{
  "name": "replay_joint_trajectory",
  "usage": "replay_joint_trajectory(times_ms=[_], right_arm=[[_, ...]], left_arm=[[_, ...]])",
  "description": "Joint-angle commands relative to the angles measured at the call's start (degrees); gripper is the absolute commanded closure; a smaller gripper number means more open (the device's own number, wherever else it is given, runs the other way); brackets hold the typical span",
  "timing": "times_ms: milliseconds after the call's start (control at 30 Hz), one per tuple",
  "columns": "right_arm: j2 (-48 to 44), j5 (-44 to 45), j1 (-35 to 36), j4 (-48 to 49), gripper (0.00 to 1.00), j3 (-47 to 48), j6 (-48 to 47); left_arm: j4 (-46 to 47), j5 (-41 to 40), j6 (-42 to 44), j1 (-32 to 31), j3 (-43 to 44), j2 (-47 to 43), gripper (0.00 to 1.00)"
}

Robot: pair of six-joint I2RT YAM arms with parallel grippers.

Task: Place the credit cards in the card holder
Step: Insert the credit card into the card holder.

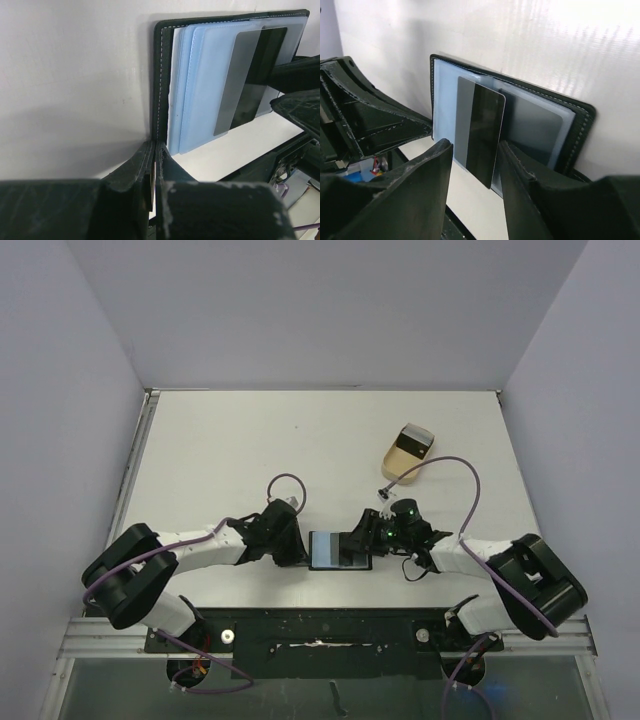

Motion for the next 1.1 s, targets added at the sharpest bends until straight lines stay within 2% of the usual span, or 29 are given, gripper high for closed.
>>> replay_joint_trajectory(times_ms=[0,200,467,733,1067], right_arm=[[-4.5,7.5,0.7,-13.3,0.56,2.2,-2.9],[-4.8,9.1,2.4,-15.4,0.54,3.5,-2.7],[-1.3,9.9,4.5,-13.2,0.53,4.1,-1.5],[1.6,9.1,7.9,-8.8,0.54,5.8,0.4],[0.3,6.9,8.3,-1.7,0.54,4.4,1.7]], left_arm=[[-1.3,-1.6,1.0,-0.6,-0.1,1.9,1.0],[-0.4,-1.5,0.7,-1.2,-0.1,2.4,1.0],[-0.1,-1.5,0.7,-1.3,0.1,2.7,1.0],[-0.2,-1.7,0.7,-1.4,0.0,2.3,1.0],[-0.6,-2.2,0.5,-1.4,-0.2,1.3,1.0]])
